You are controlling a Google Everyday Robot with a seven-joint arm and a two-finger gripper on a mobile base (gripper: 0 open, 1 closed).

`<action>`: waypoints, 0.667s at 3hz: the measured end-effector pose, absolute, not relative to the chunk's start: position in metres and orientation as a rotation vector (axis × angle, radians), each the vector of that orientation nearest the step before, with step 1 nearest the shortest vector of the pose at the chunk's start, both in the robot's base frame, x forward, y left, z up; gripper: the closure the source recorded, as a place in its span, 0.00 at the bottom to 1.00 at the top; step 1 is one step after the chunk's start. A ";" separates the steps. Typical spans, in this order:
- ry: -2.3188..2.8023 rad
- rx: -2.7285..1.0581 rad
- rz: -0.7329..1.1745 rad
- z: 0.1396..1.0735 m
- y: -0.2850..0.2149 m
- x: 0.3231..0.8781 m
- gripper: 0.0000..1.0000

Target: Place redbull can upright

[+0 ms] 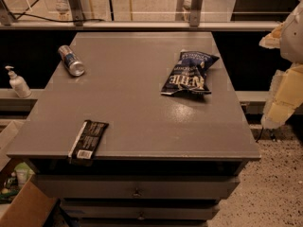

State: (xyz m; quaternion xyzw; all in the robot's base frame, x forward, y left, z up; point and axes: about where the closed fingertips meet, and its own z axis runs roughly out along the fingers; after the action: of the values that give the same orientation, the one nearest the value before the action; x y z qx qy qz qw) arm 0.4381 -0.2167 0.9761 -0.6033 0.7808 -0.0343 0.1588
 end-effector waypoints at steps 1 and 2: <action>2.232 -1.725 -0.098 0.976 -0.217 0.438 0.00; 2.177 -1.758 -0.105 0.976 -0.207 0.444 0.00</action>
Offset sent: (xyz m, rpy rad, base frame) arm 0.0130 0.0204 -0.0054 0.0085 -0.0337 0.0984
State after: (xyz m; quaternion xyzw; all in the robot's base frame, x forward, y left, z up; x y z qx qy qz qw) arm 0.4438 -0.2073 0.9762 -0.6187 0.7661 -0.0368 0.1699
